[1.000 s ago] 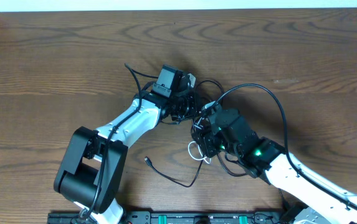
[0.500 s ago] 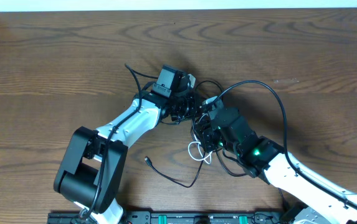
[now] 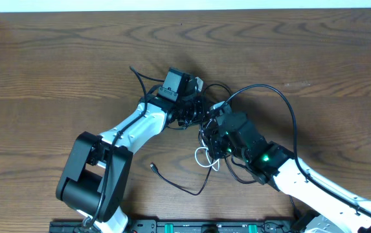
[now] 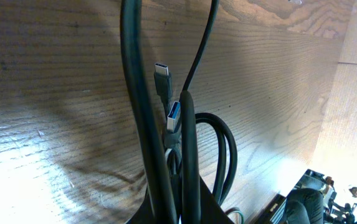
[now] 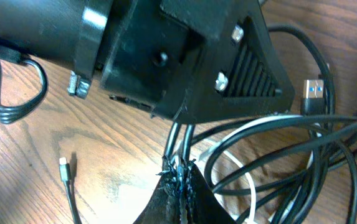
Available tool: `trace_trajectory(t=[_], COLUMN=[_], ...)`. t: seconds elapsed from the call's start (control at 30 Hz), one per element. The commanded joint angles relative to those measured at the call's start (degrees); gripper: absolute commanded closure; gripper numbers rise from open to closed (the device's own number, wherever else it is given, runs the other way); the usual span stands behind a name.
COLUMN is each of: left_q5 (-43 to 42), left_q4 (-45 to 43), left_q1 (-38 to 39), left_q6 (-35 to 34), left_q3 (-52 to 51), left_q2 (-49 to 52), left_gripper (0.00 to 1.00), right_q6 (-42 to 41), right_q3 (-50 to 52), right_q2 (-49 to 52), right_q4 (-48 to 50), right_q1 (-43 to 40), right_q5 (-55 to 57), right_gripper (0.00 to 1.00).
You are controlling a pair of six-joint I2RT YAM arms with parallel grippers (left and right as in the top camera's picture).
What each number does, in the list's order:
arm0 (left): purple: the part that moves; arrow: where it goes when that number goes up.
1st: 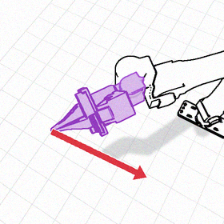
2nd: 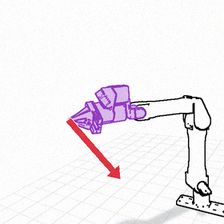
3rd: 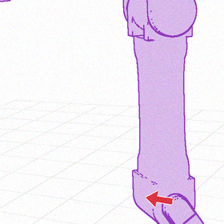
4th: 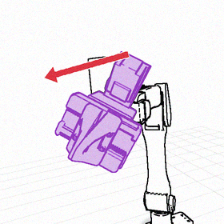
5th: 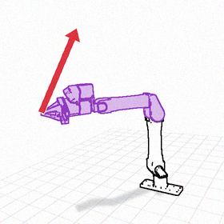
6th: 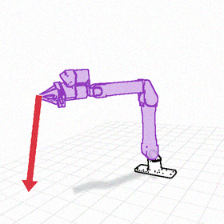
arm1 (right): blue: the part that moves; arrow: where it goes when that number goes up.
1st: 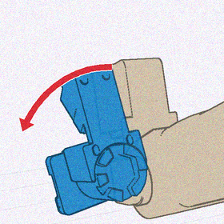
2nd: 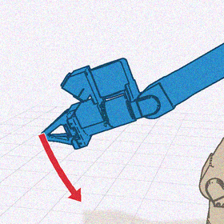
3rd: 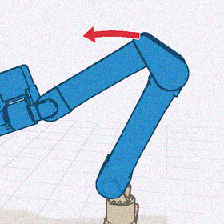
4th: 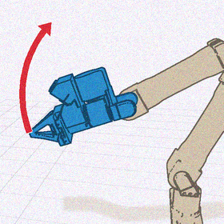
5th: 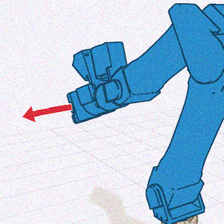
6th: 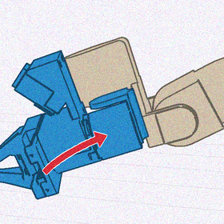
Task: Untangle cables
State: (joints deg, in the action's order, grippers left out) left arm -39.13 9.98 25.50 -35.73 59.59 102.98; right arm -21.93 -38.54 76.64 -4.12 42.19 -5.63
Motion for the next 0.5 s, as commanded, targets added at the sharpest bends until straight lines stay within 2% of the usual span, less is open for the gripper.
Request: trace_trajectory(t=[0.0,0.03,0.07,0.17,0.27,0.37,0.47], left_q5=[-0.90,-0.83,-0.70,-0.44,-0.26,-0.31,-0.33], left_q4=[0.00,0.00,0.00,0.00,-0.02,0.00,0.00], left_q1=[-0.20,-0.20,-0.20,-0.20,-0.20,-0.20,-0.20], left_q6=[0.98,1.01,1.01,1.01,1.01,1.01,0.98], left_q3=[0.20,0.20,0.20,0.20,0.20,0.20,0.20], left_q2=[0.70,0.70,0.70,0.70,0.70,0.70,0.70], left_gripper=[0.92,0.91,0.83,0.59,0.29,0.10,0.05], right_q6=[0.13,0.15,0.50,1.68,2.86,4.20,5.77], right_q3=[-0.59,-0.61,-0.66,-0.68,-0.68,-0.68,-0.68], right_q2=[0.31,-0.09,-0.81,-4.42,-9.64,-14.82,-18.84], right_q4=[0.98,1.18,1.31,1.33,1.07,-0.09,-1.95], right_q1=[0.22,0.22,0.22,0.17,0.11,0.11,0.11], right_q5=[-2.05,-3.17,-4.52,-7.61,-9.14,-9.09,-8.31], right_gripper=[0.99,0.99,0.99,0.99,0.99,0.99,0.99])
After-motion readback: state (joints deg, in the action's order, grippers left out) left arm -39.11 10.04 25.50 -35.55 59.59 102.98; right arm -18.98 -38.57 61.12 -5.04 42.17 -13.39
